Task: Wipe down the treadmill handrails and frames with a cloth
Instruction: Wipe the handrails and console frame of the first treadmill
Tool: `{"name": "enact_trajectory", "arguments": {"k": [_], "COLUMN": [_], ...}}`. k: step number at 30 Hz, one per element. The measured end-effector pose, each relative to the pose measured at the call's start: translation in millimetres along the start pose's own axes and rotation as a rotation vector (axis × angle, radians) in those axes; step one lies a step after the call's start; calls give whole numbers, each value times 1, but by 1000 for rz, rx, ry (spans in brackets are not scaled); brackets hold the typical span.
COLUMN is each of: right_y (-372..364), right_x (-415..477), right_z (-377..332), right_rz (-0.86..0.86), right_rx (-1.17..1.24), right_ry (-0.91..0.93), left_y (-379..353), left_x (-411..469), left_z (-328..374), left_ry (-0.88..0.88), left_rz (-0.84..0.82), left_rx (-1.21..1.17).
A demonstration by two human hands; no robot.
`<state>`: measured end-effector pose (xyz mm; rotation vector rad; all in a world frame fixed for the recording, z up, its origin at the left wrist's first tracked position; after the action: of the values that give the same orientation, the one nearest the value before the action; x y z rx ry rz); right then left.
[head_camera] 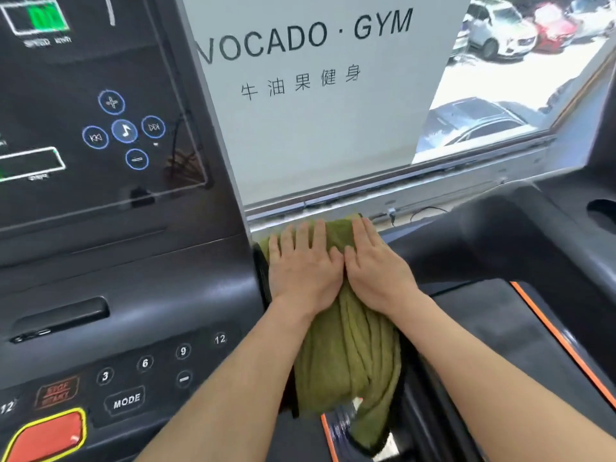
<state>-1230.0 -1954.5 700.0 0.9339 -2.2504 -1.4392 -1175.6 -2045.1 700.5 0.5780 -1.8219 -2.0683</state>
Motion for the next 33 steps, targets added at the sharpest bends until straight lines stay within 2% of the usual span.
{"name": "enact_trajectory", "arguments": {"k": [2, 4, 7, 9, 11, 15, 18, 20, 22, 24, 25, 30, 33], "right_y": [-6, -5, -6, -15, -23, -25, -28, -15, -3, -9, -11, -11, -8], "right_x": [25, 42, 53, 43, 20, -52, -104, -121, -120, -103, -89, -8, 44], "right_z": [15, 27, 50, 66, 76, 93, 119, 124, 109, 82, 71, 53, 38], "right_rz": [-82, -92, -65, -115, -158, -176, -252, -164, 29, 99, 93, 25, -70], "right_rx": [77, 269, 403, 399, 366, 289, 321, 290, 438, 747, 826, 799, 744], "right_ry": [-123, -246, -322, -349, -365, -460, -548, -559, -502, -440, -413, -305, -249], "left_y": [4, 3, -7, -12, -14, -5, -10, -11, -14, -14, -12, -3, -6], "left_x": [23, 48, 83, 95, 93, 32, -29, -62, -76, -62, -50, 25, 57], "left_z": [0, 2, 15, 32, 54, 119, 132, 124, 110, 94, 86, 51, 20], "left_ry": [12, 22, -20, -84, -176, -475, -614, -637, -602, -527, -486, -280, -98], "left_rz": [-26, -96, -228, -269, -249, -66, -12, 16, -4, -35, -35, -52, -175], "left_rx": [21, -62, -146, -137, -69, 220, 129, 26, -22, -46, -50, -84, -103]}}
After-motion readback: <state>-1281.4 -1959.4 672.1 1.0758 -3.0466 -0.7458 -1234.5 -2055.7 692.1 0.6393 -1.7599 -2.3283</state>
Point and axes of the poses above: each hand's wrist, its own x-axis towards the middle knuckle, its own y-axis out of the back of the hand, z = x × y, the point moved 10 cm from there along x, towards the middle knuckle, and after that the axes turned 4 degrees about x, right-handed, at the moved point
